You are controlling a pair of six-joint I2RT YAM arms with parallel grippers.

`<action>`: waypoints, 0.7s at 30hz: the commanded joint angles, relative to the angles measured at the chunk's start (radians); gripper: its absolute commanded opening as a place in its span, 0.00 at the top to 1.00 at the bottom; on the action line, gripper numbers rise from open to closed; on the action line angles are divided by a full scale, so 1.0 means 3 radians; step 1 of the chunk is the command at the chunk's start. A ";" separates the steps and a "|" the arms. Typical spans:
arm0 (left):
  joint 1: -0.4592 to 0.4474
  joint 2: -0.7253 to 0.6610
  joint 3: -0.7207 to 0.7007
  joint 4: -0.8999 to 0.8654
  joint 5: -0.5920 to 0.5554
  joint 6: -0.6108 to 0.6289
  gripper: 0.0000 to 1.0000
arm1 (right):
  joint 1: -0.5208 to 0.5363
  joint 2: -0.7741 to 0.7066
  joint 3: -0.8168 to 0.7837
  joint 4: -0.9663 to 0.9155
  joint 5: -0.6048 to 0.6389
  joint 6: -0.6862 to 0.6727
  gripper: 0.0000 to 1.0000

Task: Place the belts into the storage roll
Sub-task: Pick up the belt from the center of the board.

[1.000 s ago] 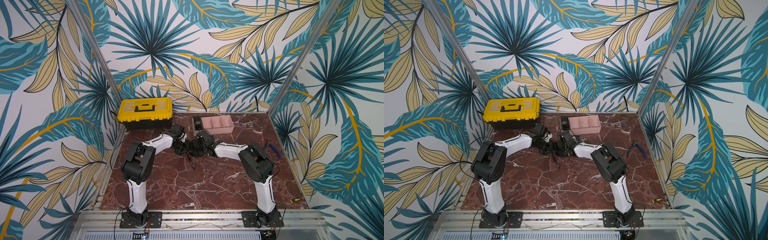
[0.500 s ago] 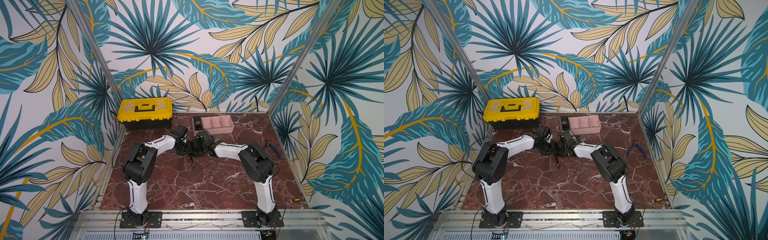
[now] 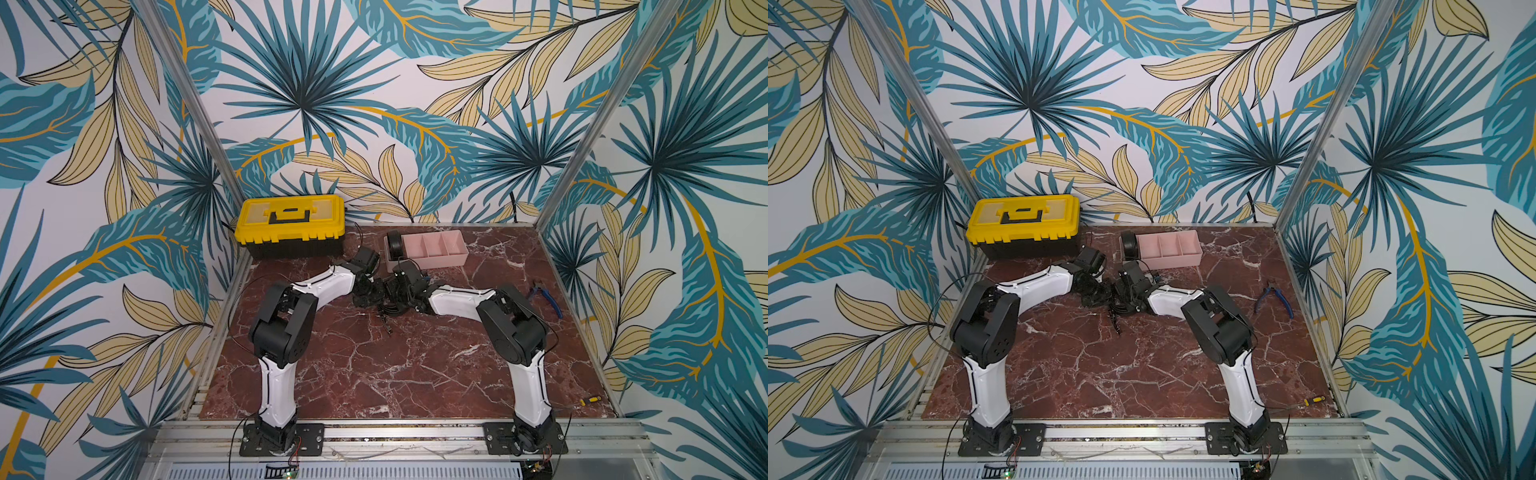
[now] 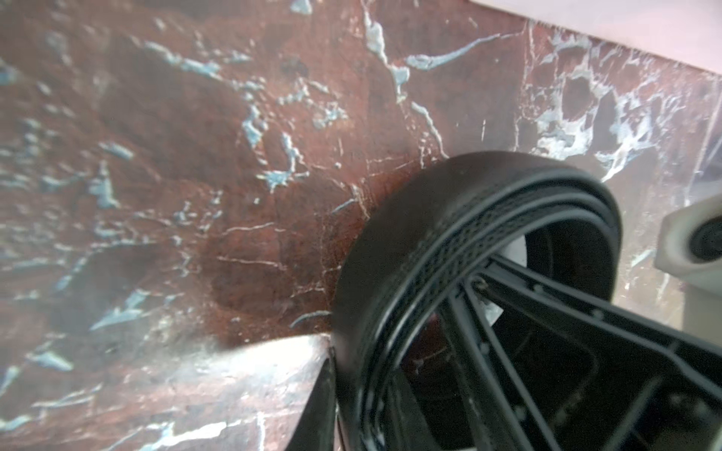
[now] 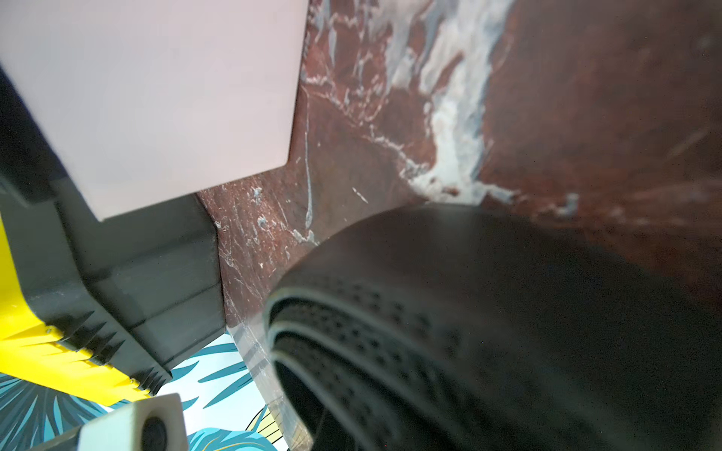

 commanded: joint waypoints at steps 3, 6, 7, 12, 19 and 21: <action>-0.0020 0.0186 0.0099 -0.0167 -0.0337 0.0166 1.00 | 0.0024 -0.0034 -0.0066 -0.0196 -0.0068 0.0039 1.00; -0.0018 0.0202 0.0146 -0.0211 -0.0453 0.0254 1.00 | 0.0007 -0.0136 -0.0044 -0.0307 -0.0134 0.0030 0.79; -0.0025 0.0205 0.0159 -0.0220 -0.0490 0.0286 1.00 | -0.0008 -0.0188 -0.0017 -0.0383 -0.0170 0.0006 0.70; -0.0029 0.0259 0.0270 -0.0287 -0.0587 0.0444 1.00 | -0.0088 -0.0510 0.0014 -0.0683 -0.0169 -0.0228 0.48; -0.0028 0.0320 0.0389 -0.0302 -0.0675 0.0680 1.00 | -0.0293 -0.1087 -0.0258 -0.0900 -0.0136 -0.0395 0.42; -0.0033 0.0316 0.0434 -0.0325 -0.0725 0.0815 1.00 | -0.0399 -0.1286 -0.0349 -0.0990 -0.0122 -0.0573 0.42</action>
